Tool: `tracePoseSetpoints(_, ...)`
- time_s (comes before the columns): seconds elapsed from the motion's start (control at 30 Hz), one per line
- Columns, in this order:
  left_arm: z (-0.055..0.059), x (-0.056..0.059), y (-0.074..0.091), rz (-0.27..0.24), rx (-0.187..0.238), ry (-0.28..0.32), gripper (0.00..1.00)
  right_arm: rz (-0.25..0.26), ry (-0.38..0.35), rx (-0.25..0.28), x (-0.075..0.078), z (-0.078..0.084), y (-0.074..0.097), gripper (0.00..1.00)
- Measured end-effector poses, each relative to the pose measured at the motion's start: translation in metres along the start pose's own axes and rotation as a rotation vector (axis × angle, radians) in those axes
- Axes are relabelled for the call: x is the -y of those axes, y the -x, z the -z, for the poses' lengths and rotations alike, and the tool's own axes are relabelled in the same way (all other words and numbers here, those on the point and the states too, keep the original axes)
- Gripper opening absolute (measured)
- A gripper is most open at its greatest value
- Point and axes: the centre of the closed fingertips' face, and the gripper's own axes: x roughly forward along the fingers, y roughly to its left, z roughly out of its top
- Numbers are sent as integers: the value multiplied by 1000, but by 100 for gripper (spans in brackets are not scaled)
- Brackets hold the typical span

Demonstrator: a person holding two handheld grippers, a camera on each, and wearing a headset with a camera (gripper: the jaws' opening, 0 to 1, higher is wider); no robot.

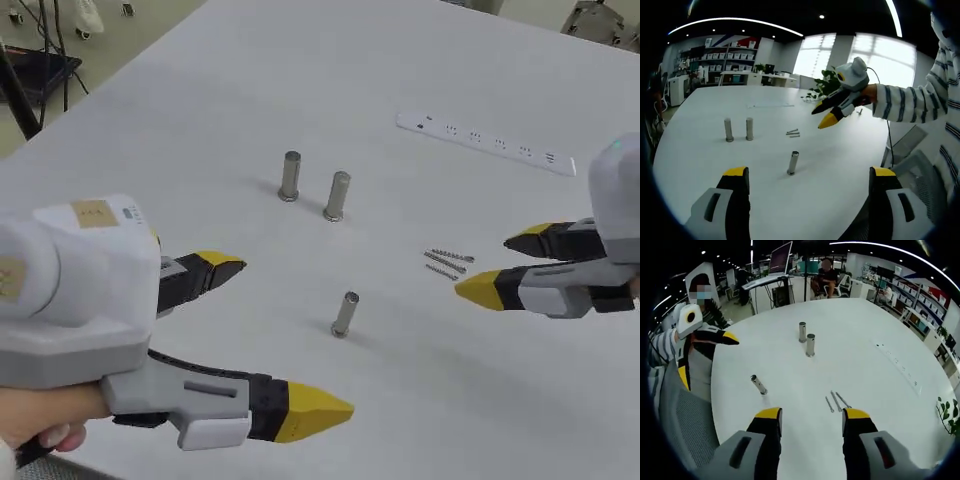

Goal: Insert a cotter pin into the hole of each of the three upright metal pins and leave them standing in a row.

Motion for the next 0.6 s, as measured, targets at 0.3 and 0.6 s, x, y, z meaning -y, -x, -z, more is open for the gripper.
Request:
tracePoseSetpoints(0.3, 1, -3, -1, -15, -3, 10, 99, -36, 107, -87, 12, 6, -19, 34)
tracePoseSetpoints(0.6, 4, -4, 0, -17, -12, 16, 99, -108, 145, -157, 18, 28, -50, 26)
